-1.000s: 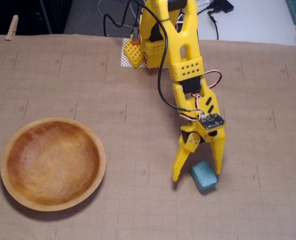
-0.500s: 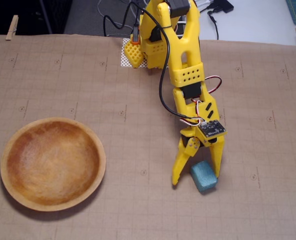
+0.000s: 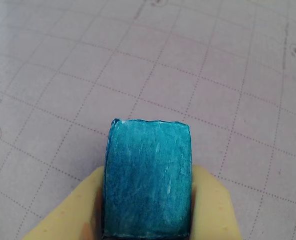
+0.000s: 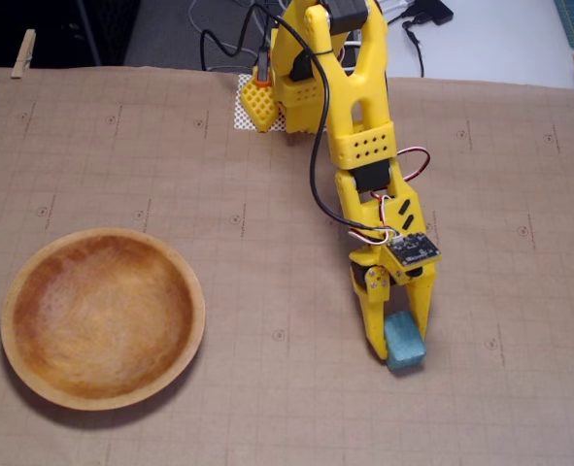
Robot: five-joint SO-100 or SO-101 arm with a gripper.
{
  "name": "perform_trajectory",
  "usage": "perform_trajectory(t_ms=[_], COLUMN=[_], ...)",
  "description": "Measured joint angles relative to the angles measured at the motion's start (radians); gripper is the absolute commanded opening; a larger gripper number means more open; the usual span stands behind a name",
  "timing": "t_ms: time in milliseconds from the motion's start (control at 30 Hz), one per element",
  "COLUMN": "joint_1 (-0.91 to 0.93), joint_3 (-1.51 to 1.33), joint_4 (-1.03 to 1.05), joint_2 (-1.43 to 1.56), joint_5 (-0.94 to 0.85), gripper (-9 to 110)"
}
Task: Grasp a blue block and put it in the bowl.
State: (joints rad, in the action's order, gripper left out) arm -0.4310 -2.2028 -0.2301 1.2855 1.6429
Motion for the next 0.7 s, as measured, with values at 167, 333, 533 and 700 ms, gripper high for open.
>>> perform_trajectory(t_ms=[167,333,533,700], joint_1=[0.0,0.0,0.0,0.0], joint_3=[0.0,0.0,-0.018,-0.132], joint_4=[0.0,0.0,0.0,0.0], joint_2=[0.0,0.0,0.037,0.212], joint_5=[-0.014,-0.017,-0.017,-0.017], gripper=[-1,-3,-3,-3])
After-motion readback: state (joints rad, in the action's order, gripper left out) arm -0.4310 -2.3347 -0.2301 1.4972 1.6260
